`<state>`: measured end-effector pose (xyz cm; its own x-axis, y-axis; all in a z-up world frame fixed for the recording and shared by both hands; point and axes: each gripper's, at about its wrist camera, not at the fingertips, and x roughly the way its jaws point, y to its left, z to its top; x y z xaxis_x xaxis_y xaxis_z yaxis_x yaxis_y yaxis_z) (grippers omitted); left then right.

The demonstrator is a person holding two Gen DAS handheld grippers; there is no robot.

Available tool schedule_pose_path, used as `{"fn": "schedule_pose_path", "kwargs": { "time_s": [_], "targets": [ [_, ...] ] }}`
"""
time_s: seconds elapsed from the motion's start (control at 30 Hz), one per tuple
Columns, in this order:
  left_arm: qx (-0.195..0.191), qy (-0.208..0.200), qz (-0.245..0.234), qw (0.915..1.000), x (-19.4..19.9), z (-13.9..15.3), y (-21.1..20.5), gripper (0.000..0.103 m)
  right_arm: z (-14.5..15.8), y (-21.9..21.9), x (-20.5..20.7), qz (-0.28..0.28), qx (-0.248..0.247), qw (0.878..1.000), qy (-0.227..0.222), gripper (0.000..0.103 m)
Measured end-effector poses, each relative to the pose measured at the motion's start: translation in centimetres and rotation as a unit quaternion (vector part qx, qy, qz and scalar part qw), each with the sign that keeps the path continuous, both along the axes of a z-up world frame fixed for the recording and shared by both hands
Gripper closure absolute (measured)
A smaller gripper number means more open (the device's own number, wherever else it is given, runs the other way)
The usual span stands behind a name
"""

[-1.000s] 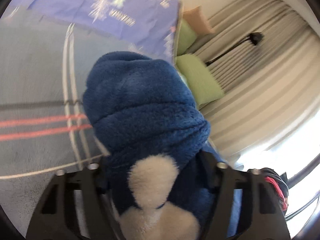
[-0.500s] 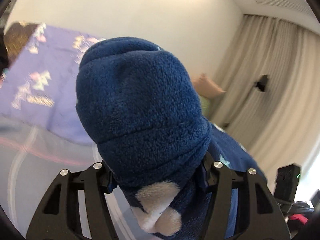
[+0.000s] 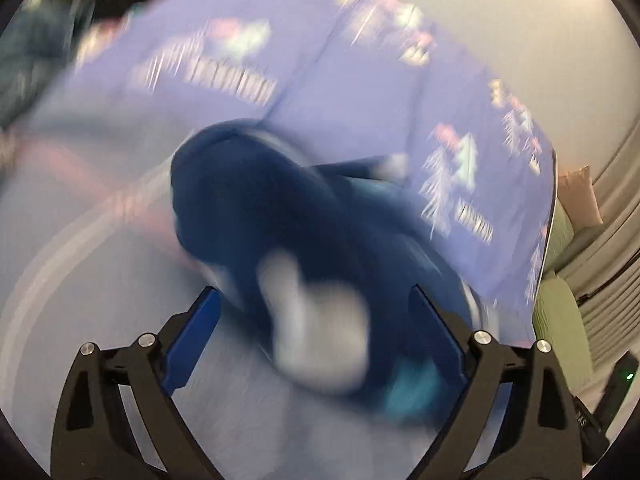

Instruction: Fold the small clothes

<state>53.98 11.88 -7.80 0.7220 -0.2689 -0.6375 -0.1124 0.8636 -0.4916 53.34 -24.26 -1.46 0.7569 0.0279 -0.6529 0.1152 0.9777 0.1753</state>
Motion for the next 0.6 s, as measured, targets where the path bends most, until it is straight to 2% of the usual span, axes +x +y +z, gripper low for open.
{"fn": "schedule_pose_path", "kwargs": {
  "time_s": [0.03,0.07,0.1,0.13,0.17,0.23,0.27,0.37,0.47,0.53,0.6],
  "targets": [
    [-0.005,0.009,-0.007,0.9999,-0.9,-1.6,0.2,0.017,-2.7,-0.1,-0.6,0.014,0.033,0.999,0.022,0.002],
    [-0.004,-0.007,-0.008,0.9999,-1.9,-1.2,0.3,0.017,-4.6,-0.2,-1.5,0.024,0.053,0.998,0.033,0.003],
    [-0.054,-0.046,-0.032,0.997,-3.3,-0.4,0.7,0.014,-5.7,-0.1,-2.3,0.027,0.063,0.997,0.036,0.003],
    [-0.072,-0.052,-0.047,0.9949,-4.3,-0.1,0.6,0.013,-7.1,-0.3,-3.7,0.028,0.077,0.996,0.043,0.003],
    [-0.055,-0.037,-0.056,0.9963,-4.9,-0.2,-0.1,0.013,-7.7,-0.5,-5.1,0.03,0.091,0.994,0.042,0.004],
    [0.004,-0.021,-0.093,0.9954,-6.7,0.0,-1.7,0.013,-6.9,-1.0,-8.5,0.038,0.111,0.993,0.005,0.004],
    [0.011,-0.023,-0.108,0.9938,-7.8,0.2,-2.0,0.013,-6.6,-1.2,-10.0,0.042,0.122,0.992,-0.005,0.004],
    [-0.018,-0.037,-0.151,0.9877,-13.0,0.4,-2.4,0.012,-5.2,-0.5,-14.6,0.065,0.118,0.991,-0.011,0.004],
    [-0.029,-0.036,-0.176,0.9833,-18.6,0.5,-3.4,0.007,-4.0,0.7,-21.8,0.088,0.088,0.992,-0.021,0.003],
    [0.0,-0.036,-0.176,0.9837,-21.8,0.6,-4.1,0.007,-3.2,1.8,-26.4,0.098,0.061,0.993,-0.031,0.003],
    [0.057,-0.067,-0.173,0.9809,-25.7,2.3,-5.1,0.006,-2.3,2.9,-29.4,0.093,0.031,0.994,-0.044,0.003]
  ]
}}
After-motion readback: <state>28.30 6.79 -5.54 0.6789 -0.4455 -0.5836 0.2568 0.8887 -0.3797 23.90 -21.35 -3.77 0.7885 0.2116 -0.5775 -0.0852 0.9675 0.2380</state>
